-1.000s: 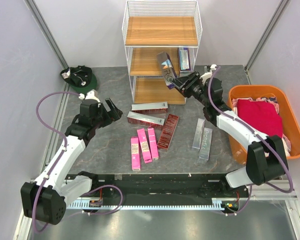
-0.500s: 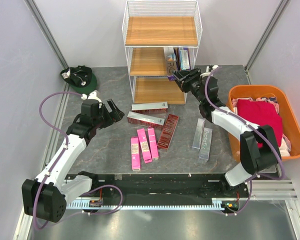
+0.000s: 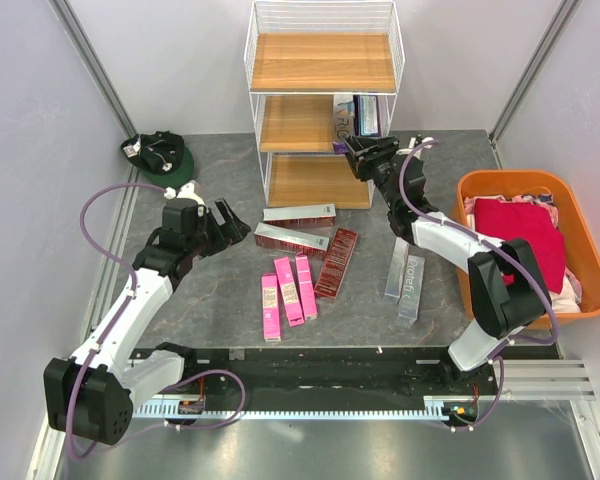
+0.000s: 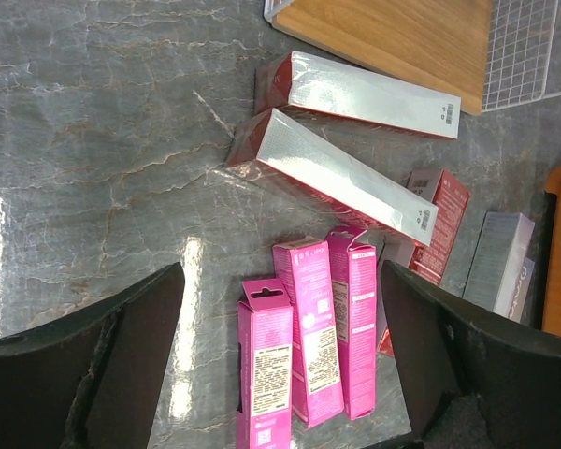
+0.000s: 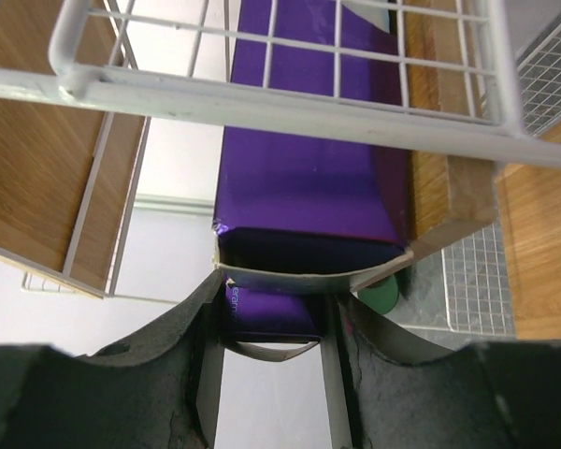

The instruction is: Place and organize the toothpastes onto the shelf

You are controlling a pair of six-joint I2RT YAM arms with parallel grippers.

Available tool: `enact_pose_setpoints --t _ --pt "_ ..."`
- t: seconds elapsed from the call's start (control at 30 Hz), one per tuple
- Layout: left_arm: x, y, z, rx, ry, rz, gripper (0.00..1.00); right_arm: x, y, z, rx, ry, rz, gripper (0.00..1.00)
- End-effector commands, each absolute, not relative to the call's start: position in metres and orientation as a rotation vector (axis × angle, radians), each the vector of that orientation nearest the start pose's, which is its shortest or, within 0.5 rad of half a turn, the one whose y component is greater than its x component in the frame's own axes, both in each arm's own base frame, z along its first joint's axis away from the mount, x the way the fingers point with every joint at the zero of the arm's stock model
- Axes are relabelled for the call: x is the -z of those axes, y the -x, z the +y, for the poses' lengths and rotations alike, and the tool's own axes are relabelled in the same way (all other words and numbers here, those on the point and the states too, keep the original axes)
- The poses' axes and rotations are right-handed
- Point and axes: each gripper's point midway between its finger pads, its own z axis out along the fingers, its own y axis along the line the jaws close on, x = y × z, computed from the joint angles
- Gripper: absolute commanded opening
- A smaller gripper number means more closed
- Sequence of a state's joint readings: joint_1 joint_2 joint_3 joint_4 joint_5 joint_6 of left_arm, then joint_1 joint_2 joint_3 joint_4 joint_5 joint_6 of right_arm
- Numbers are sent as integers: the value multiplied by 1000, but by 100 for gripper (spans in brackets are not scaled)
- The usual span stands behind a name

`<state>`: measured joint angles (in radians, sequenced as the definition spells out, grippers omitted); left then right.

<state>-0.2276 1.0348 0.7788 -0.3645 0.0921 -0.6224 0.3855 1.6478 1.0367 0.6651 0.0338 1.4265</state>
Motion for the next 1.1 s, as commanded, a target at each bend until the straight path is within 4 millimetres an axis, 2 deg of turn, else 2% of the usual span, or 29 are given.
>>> enact_pose_setpoints --t 0.0,0.13,0.23,0.3,0.4,0.63,0.7,0.87,1.07 --pt "-172 -302 -116 607 350 2186 92 -306 -479 216 -1377 -934 1326 15" --pt "-170 -299 -116 618 355 2187 92 -298 -481 215 -1350 -957 1340 20" --pt "-168 -298 -117 621 351 2191 92 -292 -481 218 -1346 -951 1371 27" --pt "-169 -297 -117 626 350 2188 92 -292 -479 218 -1335 -942 1389 46" --pt "-169 -296 -118 631 348 2190 92 -294 -476 217 -1298 -917 1418 62" --pt "-164 -295 -120 638 343 2201 92 -302 -472 224 -1254 -833 1502 93" --pt "-163 -295 -120 644 344 2204 92 -302 -471 227 -1250 -806 1524 98" --pt "-161 -294 -121 650 341 2207 92 -307 -467 234 -1268 -752 1555 98" --pt "-161 -294 -122 653 333 2208 92 -302 -458 230 -1221 -728 1592 98"
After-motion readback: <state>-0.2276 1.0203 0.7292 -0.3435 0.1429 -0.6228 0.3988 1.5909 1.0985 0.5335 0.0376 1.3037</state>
